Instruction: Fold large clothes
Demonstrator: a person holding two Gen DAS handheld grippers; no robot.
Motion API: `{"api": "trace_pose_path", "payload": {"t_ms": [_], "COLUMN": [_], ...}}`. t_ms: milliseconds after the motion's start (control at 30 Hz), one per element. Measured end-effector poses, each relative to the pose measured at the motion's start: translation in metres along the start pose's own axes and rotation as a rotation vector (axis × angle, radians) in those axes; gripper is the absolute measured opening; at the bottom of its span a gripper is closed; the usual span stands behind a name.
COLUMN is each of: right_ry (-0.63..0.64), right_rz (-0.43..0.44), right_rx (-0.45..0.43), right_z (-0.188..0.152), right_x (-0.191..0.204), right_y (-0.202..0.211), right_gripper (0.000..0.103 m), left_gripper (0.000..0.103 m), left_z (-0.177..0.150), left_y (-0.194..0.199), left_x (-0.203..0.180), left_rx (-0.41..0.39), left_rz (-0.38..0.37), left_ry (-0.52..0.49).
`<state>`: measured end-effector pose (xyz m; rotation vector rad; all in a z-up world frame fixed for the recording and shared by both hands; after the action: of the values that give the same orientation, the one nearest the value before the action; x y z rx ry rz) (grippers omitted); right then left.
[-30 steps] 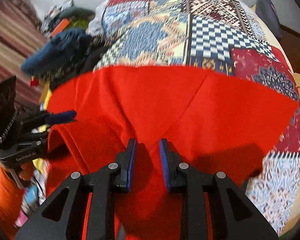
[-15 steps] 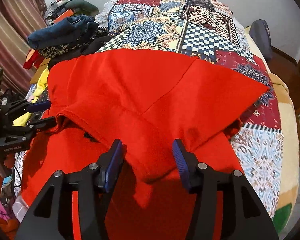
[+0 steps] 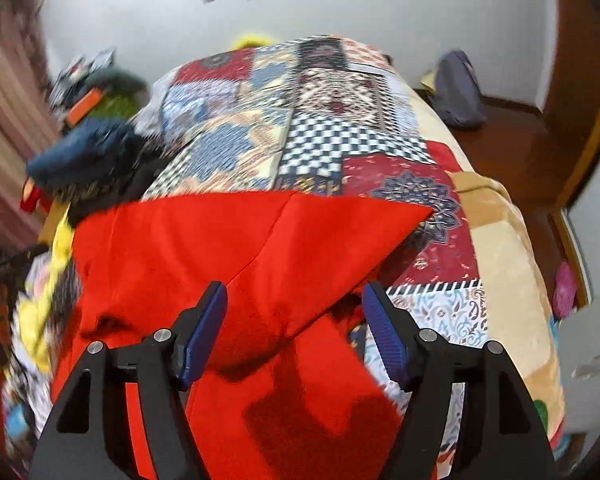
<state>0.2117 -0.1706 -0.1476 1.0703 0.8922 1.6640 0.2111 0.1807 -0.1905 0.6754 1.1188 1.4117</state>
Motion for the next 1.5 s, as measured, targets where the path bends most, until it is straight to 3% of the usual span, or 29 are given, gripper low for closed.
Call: {"api": "trace_pose_path", "payload": {"t_ms": [167,300,467,633,700,767,833,900,1033,1267,1500], "right_ry": [-0.154,-0.251,-0.322,-0.292,-0.268,-0.265,-0.286,-0.313,-0.251,-0.161,-0.181], "right_rz": [0.053,0.108,0.190,0.250,0.244,0.237,0.242,0.280,0.229,0.190,0.131], "right_rx": [0.061,0.144,0.216,0.232,0.217,0.211,0.202,0.182,0.098,-0.040,-0.140], "right_z": [0.014,0.020,0.025,0.035,0.037,0.038,0.039,0.038,0.042,0.059,0.093], "right_x": [-0.032,-0.054,-0.068,-0.058,-0.054,-0.054,-0.059,-0.065,-0.055,-0.045,-0.060], "right_y": [-0.028,-0.065,-0.099,-0.116,-0.120,-0.123,-0.121,-0.114,-0.087,-0.030,-0.004], "right_gripper": [0.068,0.068,0.068,0.068,0.062,0.048,0.024,0.018,0.014,0.012,0.012], "left_gripper": [0.064,0.064,0.064,0.063,0.054,0.036,0.022,0.014,0.012,0.012,0.012], "left_z": [0.013,0.016,0.018,0.013,0.014,0.015,0.017,0.018,0.022,0.050,0.092], "left_y": [-0.032,-0.071,-0.107,-0.131,-0.128,-0.122,-0.116,-0.106,-0.081,-0.028,-0.013], "left_x": [0.028,0.036,0.036,0.025,0.021,0.019,0.017,0.010,-0.009,-0.059,-0.110], "left_rx": [0.046,0.116,0.163,0.194,0.174,0.152,0.114,0.078,0.021,-0.074,-0.149], "left_rz": [-0.113,-0.200,-0.242,-0.219,-0.211,-0.192,-0.180,-0.167,-0.115,-0.136,-0.106], "left_ry": [0.168,0.240,0.292,0.259,0.239,0.231,0.230,0.218,0.158,0.024,-0.115]}}
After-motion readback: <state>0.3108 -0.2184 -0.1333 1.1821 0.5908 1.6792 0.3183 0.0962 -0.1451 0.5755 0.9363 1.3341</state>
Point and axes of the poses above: each gripper's, at about its wrist camera, not at the fingertips, and y roughly against the way its jaws point, x to its left, z to its top, the point moved 1 cm from there along -y, roughly the way its jaws point, and after that the axes turned 12 degrees about x, right-handed, at the moved point
